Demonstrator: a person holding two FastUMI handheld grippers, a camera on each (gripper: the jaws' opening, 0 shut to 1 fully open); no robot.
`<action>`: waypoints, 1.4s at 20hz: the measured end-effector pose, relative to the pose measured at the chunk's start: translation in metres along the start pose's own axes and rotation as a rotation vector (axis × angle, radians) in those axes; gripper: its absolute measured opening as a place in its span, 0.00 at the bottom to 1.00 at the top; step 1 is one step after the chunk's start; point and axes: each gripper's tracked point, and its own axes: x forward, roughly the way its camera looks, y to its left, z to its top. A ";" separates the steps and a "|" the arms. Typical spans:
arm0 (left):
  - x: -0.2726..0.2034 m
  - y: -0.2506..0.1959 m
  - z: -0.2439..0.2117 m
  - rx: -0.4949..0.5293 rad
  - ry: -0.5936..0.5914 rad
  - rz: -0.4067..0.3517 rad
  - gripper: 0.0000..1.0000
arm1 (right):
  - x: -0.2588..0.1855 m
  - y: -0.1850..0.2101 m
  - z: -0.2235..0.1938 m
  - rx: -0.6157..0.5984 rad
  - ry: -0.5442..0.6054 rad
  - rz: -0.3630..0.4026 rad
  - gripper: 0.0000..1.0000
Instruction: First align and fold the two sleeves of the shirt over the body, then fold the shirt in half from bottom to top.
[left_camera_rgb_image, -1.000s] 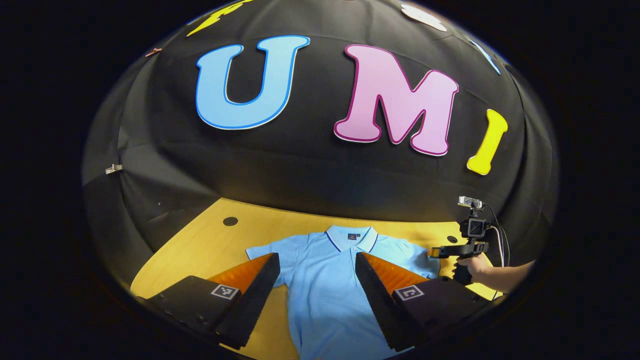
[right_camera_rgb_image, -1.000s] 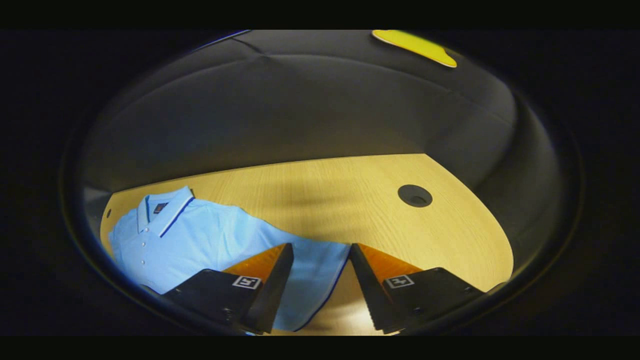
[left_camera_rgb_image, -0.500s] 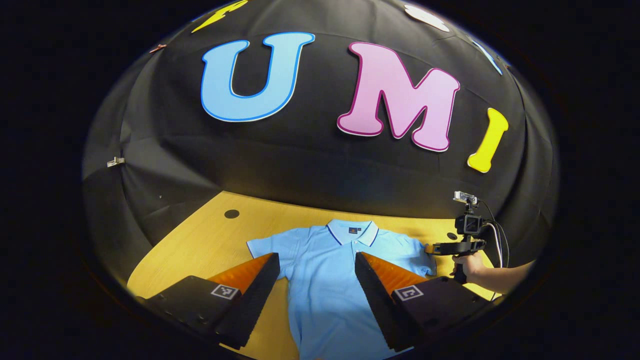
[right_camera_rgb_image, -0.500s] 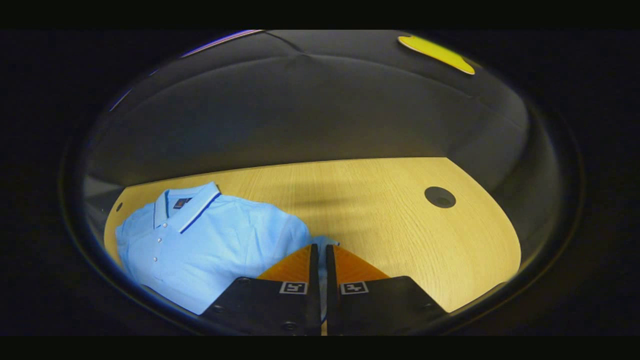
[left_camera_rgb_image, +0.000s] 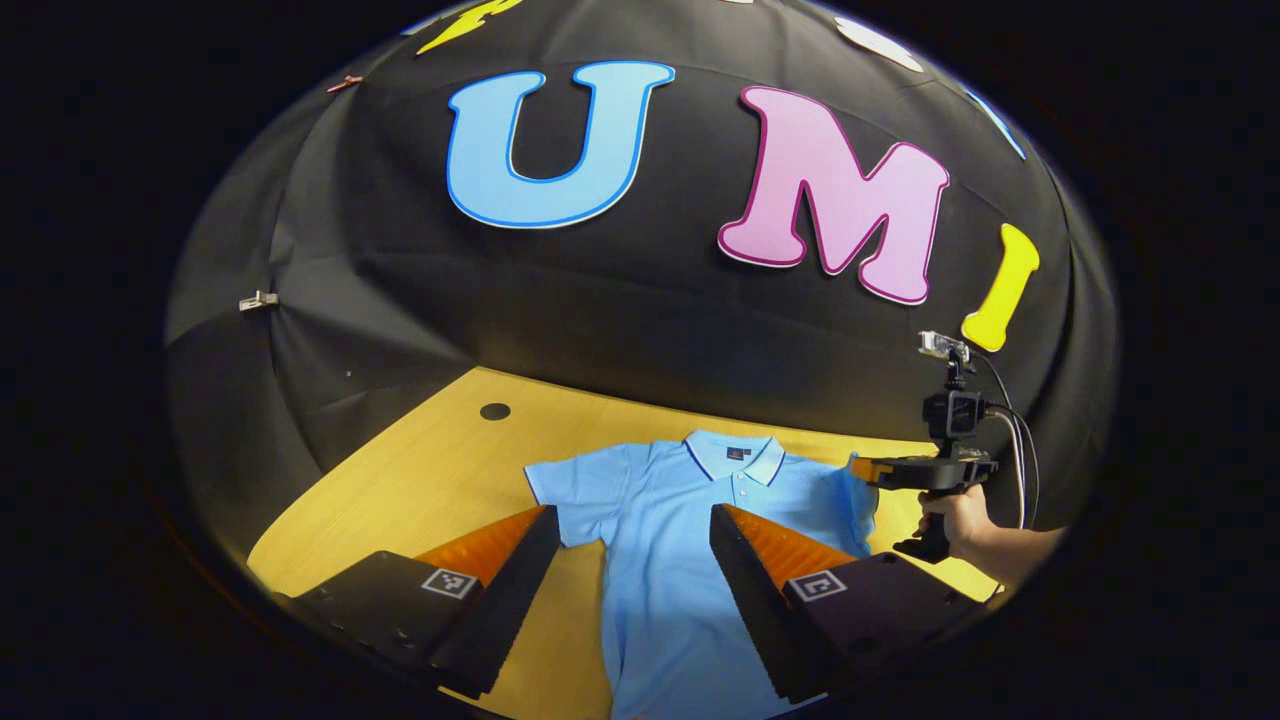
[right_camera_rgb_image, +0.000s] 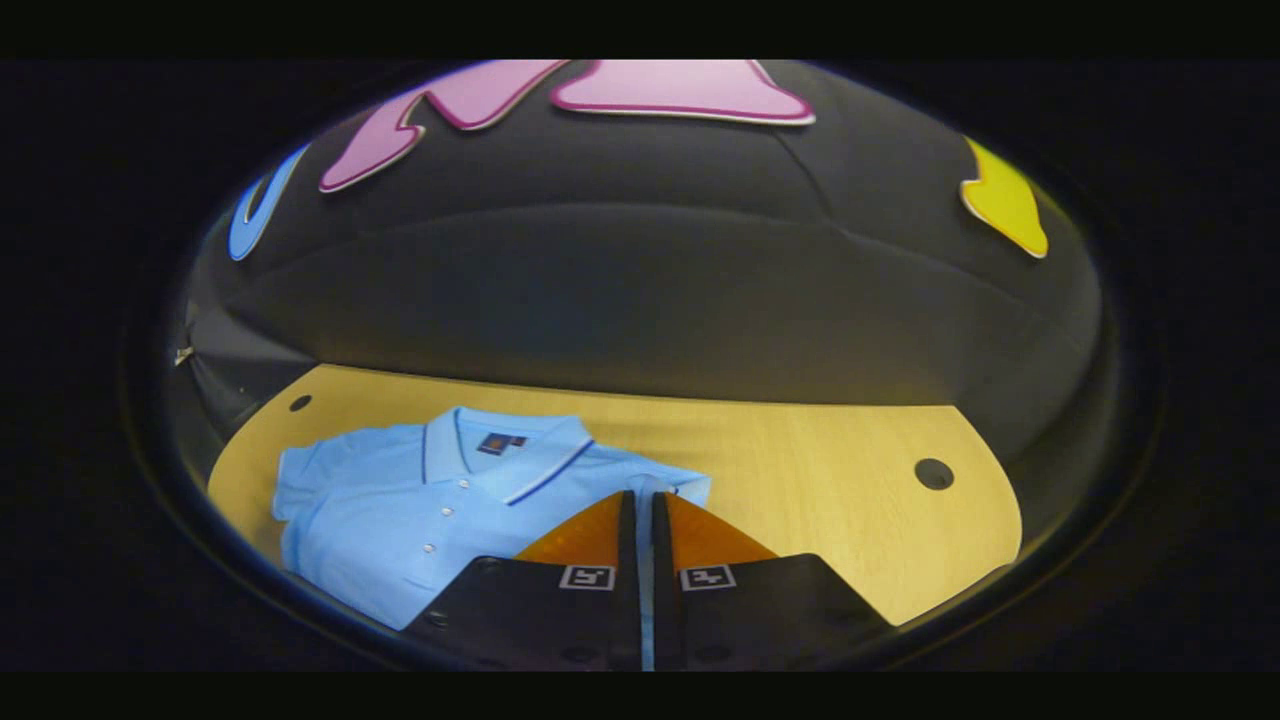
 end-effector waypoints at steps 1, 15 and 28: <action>0.001 0.001 0.000 -0.003 -0.002 0.002 0.97 | 0.001 0.017 0.001 0.001 -0.001 0.021 0.04; 0.115 0.082 -0.004 -0.071 -0.009 0.099 0.96 | -0.091 0.143 -0.074 -0.150 0.061 0.226 0.98; 0.269 0.124 -0.063 0.073 0.169 0.128 0.97 | -0.177 0.019 -0.067 -0.060 -0.004 0.047 0.98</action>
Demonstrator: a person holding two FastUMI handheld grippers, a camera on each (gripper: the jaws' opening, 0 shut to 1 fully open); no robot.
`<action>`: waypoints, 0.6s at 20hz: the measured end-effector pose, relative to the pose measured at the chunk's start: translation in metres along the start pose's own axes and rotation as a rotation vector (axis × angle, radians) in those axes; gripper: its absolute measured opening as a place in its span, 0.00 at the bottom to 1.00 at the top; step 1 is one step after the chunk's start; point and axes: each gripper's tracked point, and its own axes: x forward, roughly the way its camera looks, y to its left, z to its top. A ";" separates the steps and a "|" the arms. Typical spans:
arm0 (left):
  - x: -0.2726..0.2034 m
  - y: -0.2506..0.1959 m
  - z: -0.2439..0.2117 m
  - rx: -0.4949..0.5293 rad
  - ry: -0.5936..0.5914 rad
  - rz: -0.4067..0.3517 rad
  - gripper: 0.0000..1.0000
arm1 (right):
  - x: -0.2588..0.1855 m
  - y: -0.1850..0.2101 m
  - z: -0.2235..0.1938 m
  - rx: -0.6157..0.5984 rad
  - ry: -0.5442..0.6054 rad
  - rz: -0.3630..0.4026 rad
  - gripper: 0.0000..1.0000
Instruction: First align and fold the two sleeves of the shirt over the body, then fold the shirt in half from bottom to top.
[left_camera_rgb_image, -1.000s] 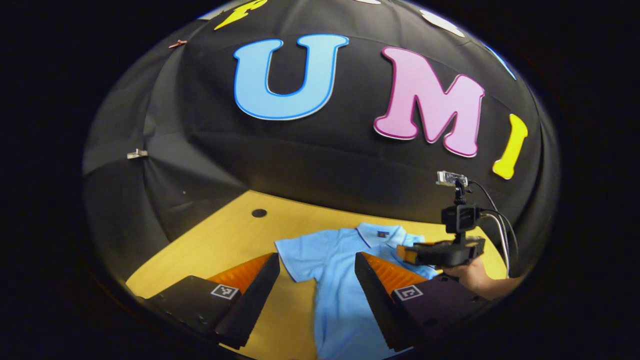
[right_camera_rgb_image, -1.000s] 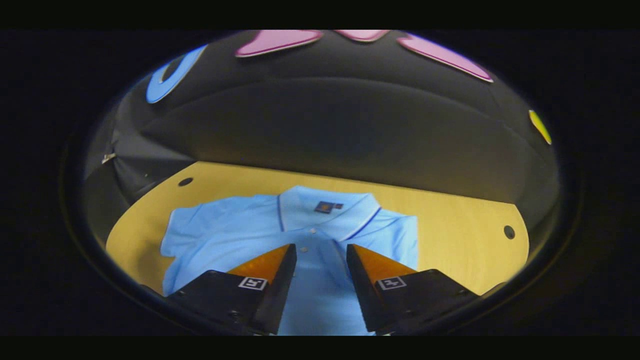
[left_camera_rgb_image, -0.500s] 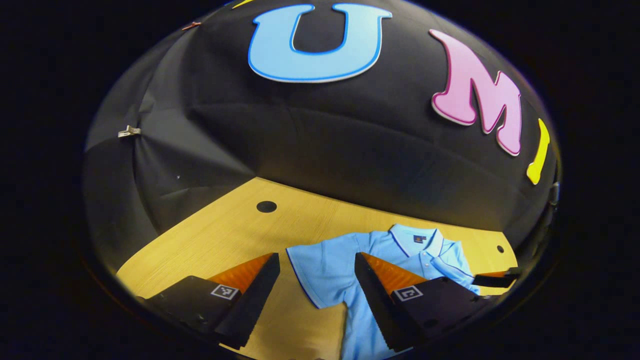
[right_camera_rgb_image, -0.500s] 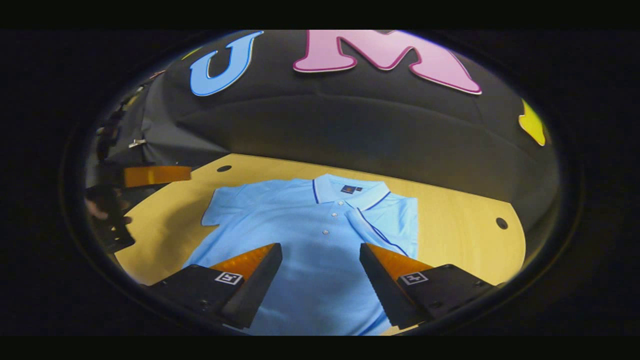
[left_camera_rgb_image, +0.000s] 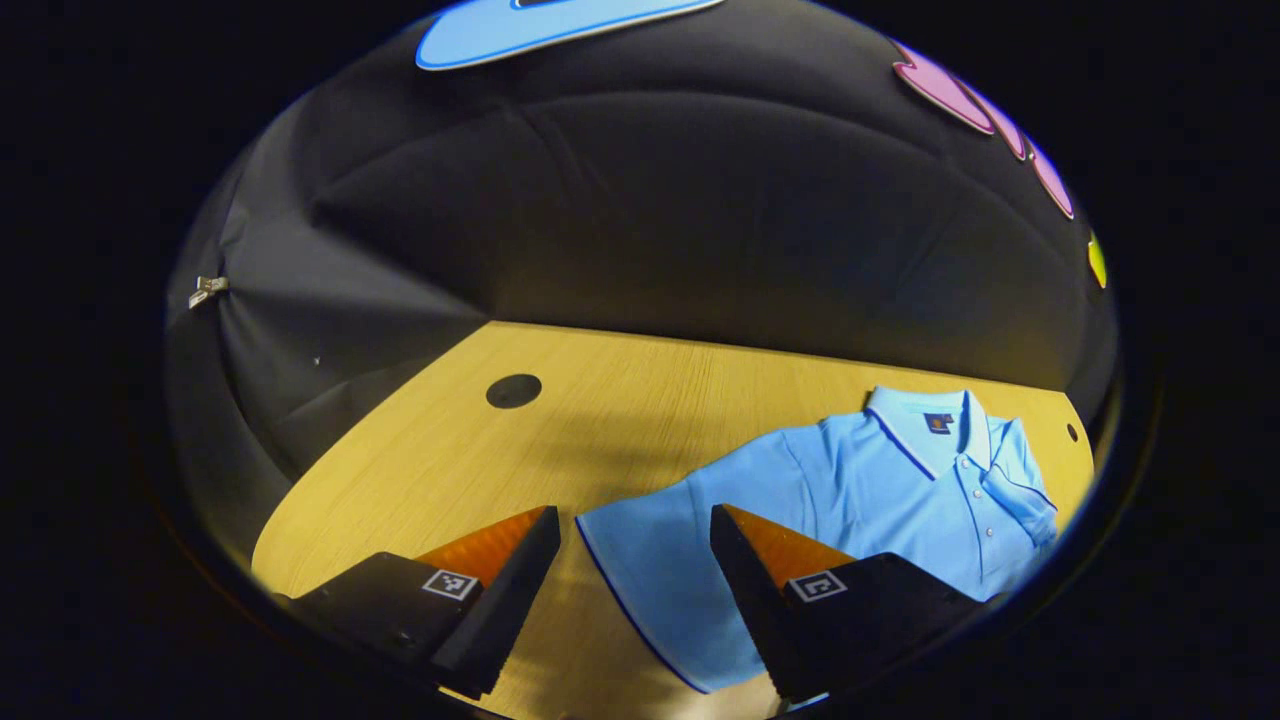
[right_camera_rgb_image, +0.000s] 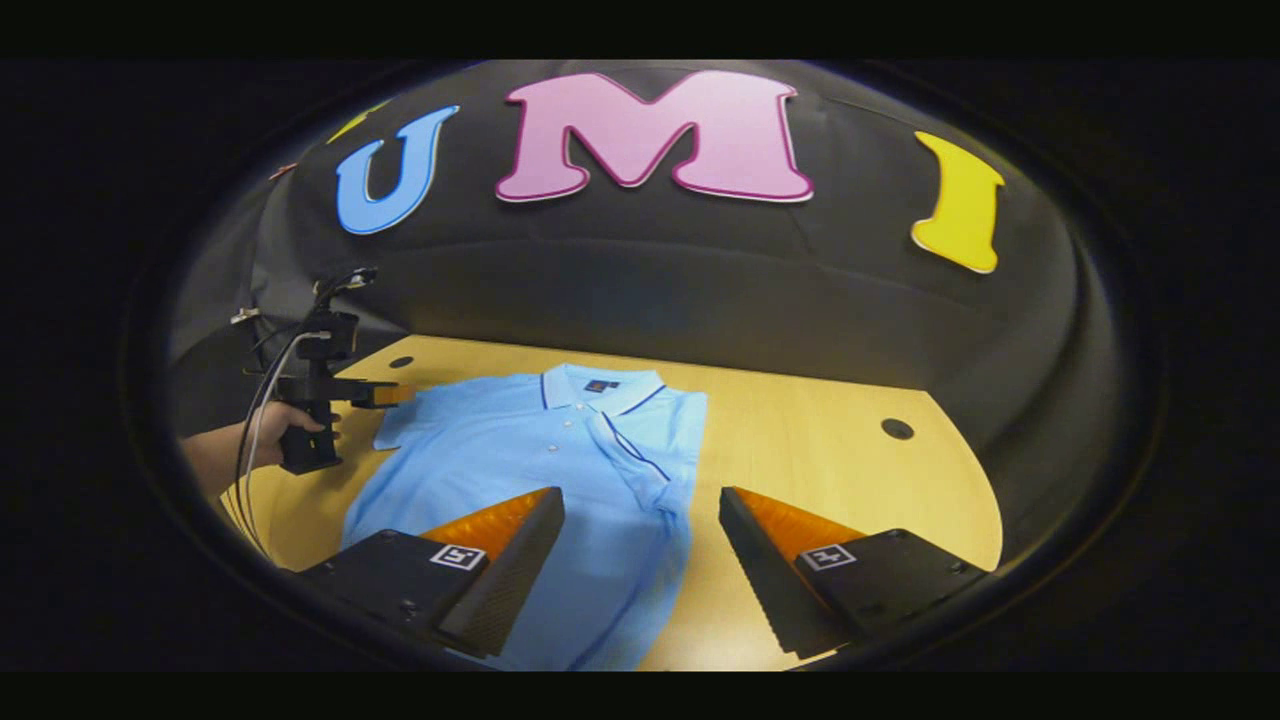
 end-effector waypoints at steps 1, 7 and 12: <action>0.005 -0.001 -0.003 0.004 0.015 -0.012 0.97 | 0.000 -0.006 -0.005 0.014 0.010 -0.011 0.98; 0.019 -0.010 -0.012 0.036 0.042 -0.062 0.95 | -0.003 -0.031 -0.043 0.081 0.090 -0.053 0.98; 0.021 -0.027 -0.010 0.046 0.036 -0.110 0.34 | -0.001 -0.038 -0.063 0.098 0.128 -0.058 0.98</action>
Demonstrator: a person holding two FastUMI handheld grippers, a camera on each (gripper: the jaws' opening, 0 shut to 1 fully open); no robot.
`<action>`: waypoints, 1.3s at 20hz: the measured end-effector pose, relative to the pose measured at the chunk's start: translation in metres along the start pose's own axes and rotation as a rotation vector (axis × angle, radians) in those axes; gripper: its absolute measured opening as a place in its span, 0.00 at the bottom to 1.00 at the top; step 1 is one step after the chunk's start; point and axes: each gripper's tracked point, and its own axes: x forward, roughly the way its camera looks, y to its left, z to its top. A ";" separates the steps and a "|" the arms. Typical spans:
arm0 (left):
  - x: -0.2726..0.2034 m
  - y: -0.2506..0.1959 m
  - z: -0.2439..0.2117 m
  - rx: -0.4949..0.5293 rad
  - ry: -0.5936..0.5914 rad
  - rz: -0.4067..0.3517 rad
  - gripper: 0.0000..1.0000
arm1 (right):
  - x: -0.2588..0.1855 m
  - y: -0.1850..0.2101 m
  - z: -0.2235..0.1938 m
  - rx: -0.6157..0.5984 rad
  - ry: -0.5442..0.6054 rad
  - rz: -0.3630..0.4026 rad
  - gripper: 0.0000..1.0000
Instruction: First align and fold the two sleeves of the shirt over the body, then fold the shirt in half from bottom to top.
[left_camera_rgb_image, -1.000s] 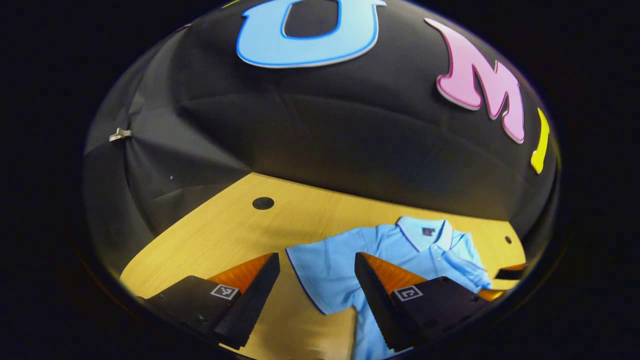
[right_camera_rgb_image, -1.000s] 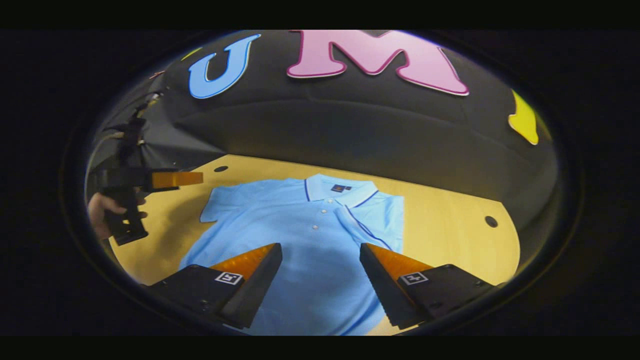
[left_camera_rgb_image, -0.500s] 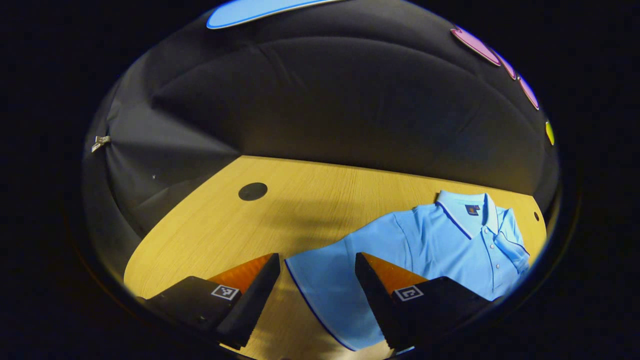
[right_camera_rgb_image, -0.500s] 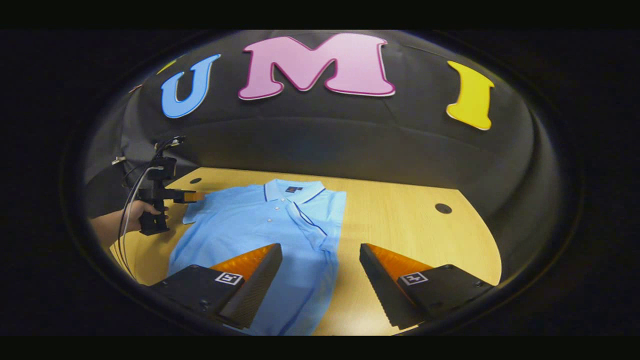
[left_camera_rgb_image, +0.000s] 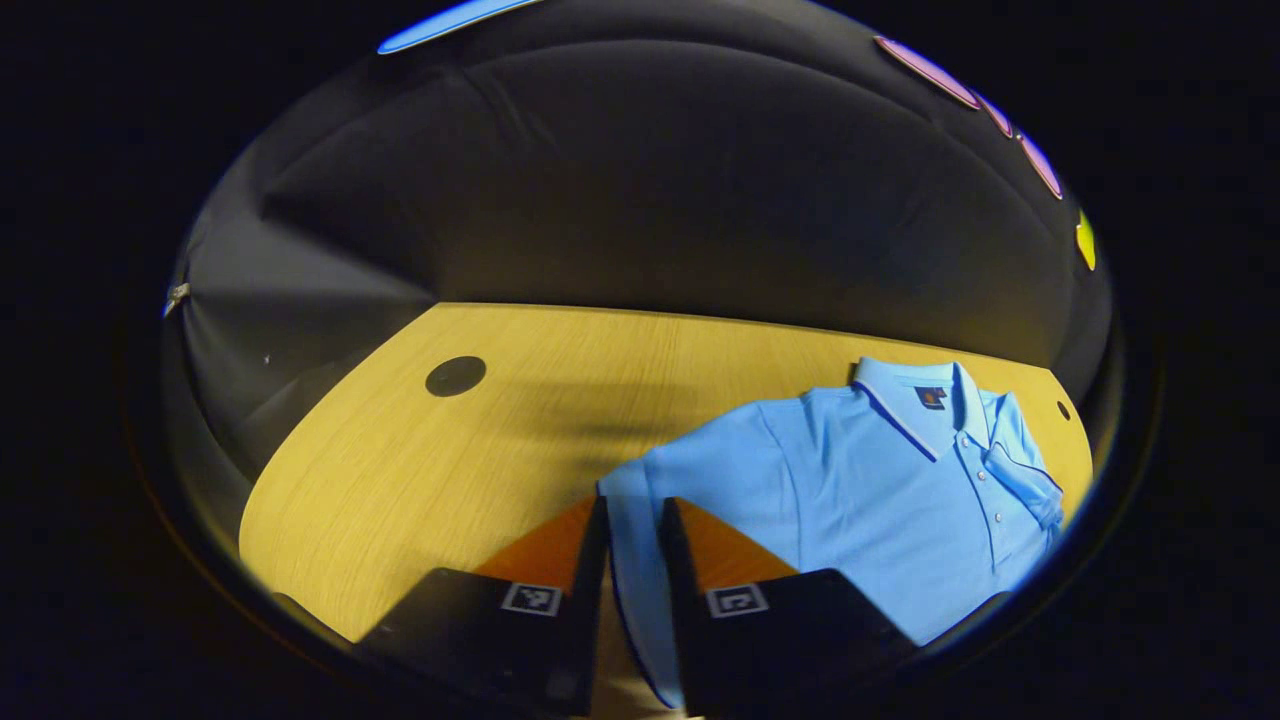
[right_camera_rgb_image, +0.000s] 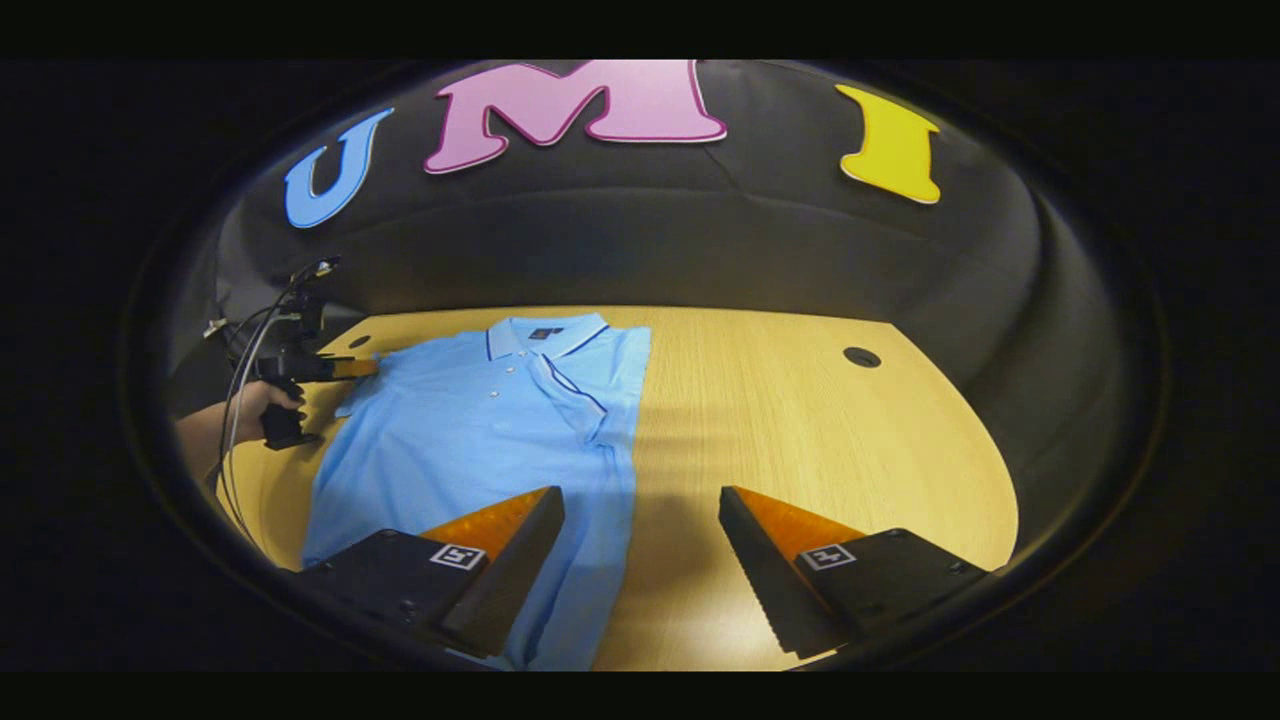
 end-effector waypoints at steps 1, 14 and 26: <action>0.001 -0.004 0.002 -0.012 -0.013 0.000 0.22 | 0.000 -0.001 -0.001 0.009 -0.003 -0.001 0.98; -0.058 -0.170 0.051 0.006 -0.100 -0.188 0.06 | -0.031 -0.023 -0.015 0.053 -0.044 -0.057 0.98; -0.225 -0.143 -0.027 -0.055 -0.069 -0.261 0.97 | -0.106 0.015 -0.084 0.073 -0.002 -0.030 0.99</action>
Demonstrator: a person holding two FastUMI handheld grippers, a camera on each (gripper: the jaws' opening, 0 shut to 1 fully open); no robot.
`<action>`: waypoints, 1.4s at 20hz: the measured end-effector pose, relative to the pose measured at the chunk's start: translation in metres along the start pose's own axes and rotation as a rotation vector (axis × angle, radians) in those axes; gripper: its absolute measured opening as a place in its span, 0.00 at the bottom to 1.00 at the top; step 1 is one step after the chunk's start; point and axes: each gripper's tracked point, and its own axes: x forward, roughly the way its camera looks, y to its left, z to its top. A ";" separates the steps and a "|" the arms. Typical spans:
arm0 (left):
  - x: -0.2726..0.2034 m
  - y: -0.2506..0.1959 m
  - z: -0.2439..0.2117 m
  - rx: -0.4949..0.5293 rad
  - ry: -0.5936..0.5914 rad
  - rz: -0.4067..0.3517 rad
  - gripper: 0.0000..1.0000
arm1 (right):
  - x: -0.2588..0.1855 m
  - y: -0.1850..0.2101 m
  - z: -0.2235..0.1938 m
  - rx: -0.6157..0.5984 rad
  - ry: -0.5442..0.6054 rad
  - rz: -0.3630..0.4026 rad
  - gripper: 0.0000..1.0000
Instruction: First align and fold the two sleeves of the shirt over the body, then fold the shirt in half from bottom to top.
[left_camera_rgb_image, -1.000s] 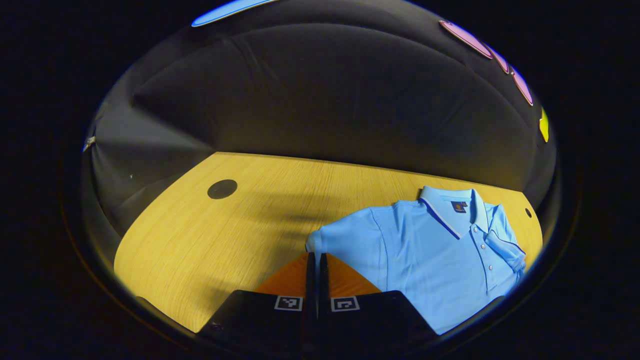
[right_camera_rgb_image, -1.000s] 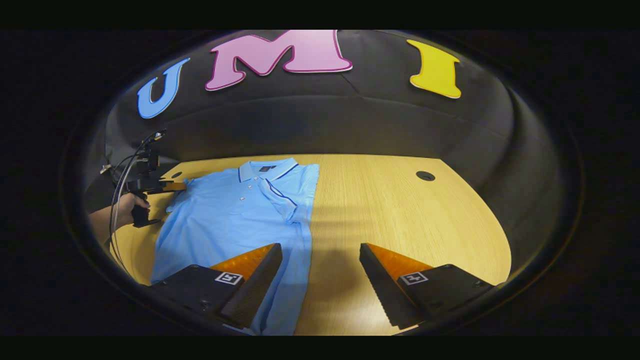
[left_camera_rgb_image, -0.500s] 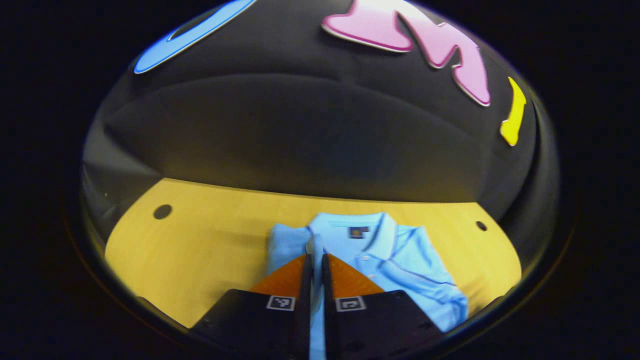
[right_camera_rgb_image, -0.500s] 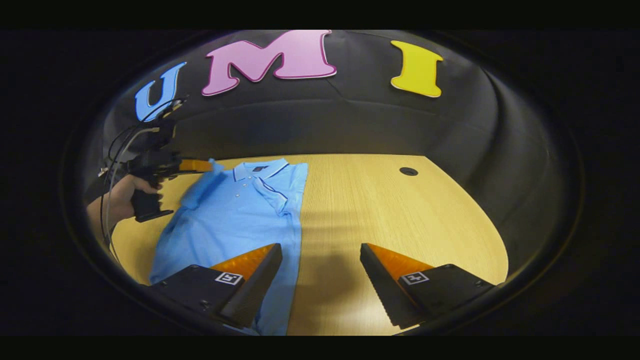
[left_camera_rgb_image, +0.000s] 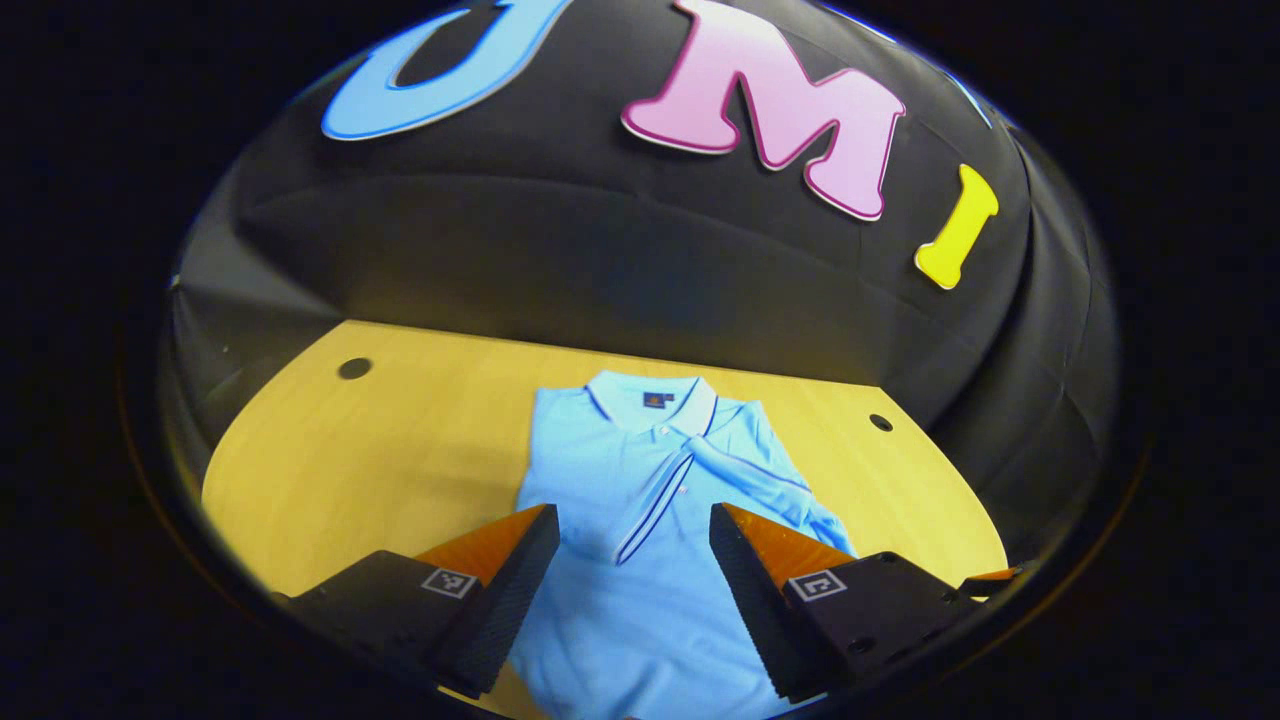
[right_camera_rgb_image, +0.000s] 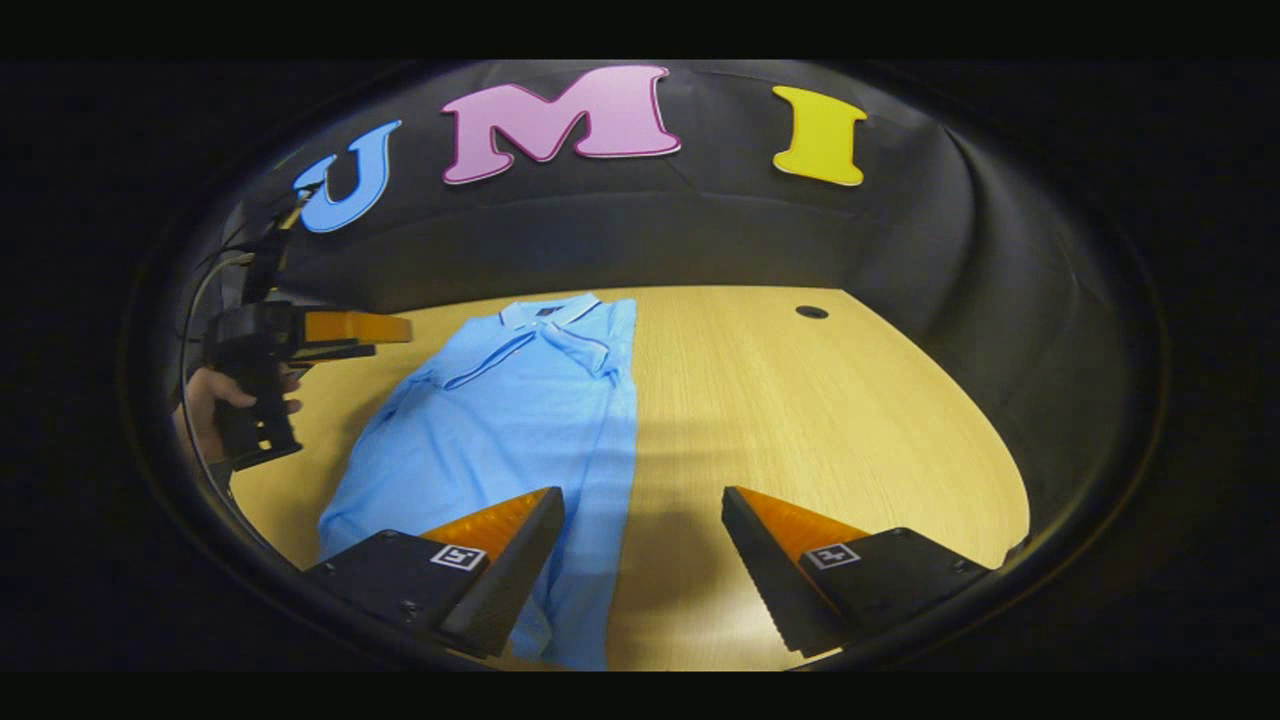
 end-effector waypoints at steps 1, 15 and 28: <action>-0.021 0.008 -0.006 -0.013 -0.003 0.012 0.97 | -0.005 0.004 -0.006 0.004 0.007 0.006 0.99; -0.147 0.000 -0.202 0.059 0.264 0.079 0.97 | -0.049 0.047 -0.102 0.058 0.145 0.042 0.99; -0.133 -0.008 -0.224 0.176 0.291 0.121 0.67 | -0.028 0.063 -0.098 -0.018 0.153 0.048 0.38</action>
